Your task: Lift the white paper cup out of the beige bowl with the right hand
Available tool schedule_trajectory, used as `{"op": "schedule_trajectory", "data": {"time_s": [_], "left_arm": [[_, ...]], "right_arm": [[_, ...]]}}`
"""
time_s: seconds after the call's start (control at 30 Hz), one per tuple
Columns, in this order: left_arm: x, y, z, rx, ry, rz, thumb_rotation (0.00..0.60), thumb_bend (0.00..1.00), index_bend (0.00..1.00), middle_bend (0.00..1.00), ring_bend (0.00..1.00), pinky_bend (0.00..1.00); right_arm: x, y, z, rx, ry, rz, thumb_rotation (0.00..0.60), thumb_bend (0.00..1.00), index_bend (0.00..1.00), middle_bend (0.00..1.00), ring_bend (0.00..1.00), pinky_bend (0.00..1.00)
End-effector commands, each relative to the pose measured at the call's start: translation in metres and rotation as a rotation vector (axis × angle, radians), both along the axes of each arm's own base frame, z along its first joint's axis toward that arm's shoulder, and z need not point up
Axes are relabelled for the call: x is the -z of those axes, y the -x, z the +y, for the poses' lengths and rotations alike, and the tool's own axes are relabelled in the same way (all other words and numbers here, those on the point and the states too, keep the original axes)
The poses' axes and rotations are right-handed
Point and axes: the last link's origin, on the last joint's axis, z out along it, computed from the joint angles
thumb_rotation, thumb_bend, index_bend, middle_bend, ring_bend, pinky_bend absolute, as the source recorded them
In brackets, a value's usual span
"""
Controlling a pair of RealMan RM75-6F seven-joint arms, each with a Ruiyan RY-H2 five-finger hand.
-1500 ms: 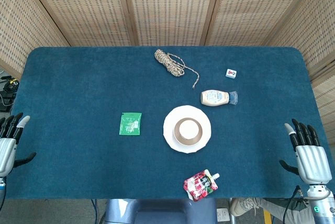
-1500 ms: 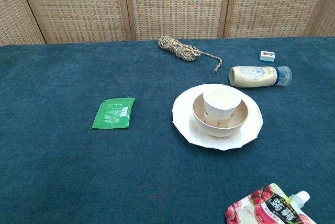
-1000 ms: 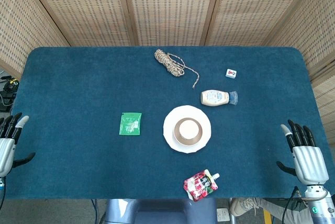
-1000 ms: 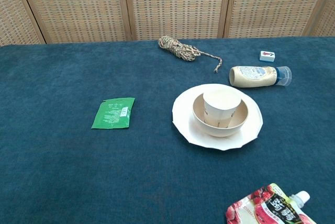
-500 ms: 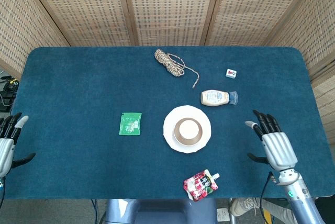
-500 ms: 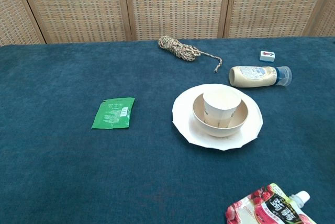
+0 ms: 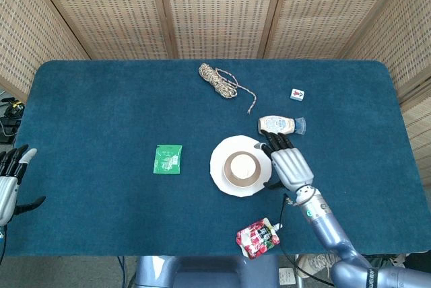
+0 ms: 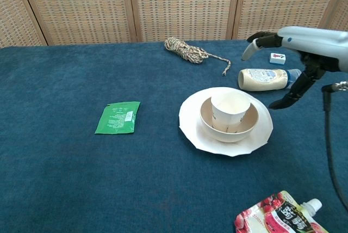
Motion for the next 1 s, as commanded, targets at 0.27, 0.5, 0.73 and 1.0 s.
{"op": "schedule_trajectory", "data": {"time_s": [0.27, 0.5, 0.73, 1.0], "left_arm": [[0.002, 0.002, 0.002, -0.009, 0.019, -0.005, 0.6, 0.0, 0.0, 0.0, 0.0, 0.0], [0.001, 0.002, 0.002, -0.007, 0.015, -0.011, 0.6, 0.0, 0.0, 0.0, 0.0, 0.0], [0.002, 0.001, 0.002, -0.001, 0.022, -0.013, 0.6, 0.0, 0.0, 0.0, 0.0, 0.0], [0.002, 0.002, 0.003, -0.01, 0.024, -0.014, 0.6, 0.0, 0.0, 0.0, 0.0, 0.0]], "right_arm": [[0.037, -0.033, -0.008, -0.001, -0.068, 0.047, 0.6, 0.3, 0.23, 0.0, 0.0, 0.01], [0.05, -0.041, -0.01, 0.011, -0.081, 0.058, 0.6, 0.31, 0.25, 0.0, 0.0, 0.01], [0.058, -0.039, -0.016, 0.029, -0.082, 0.082, 0.6, 0.34, 0.26, 0.0, 0.0, 0.01], [0.066, -0.033, -0.019, 0.051, -0.076, 0.119, 0.6, 0.39, 0.35, 0.04, 0.0, 0.04]]}}
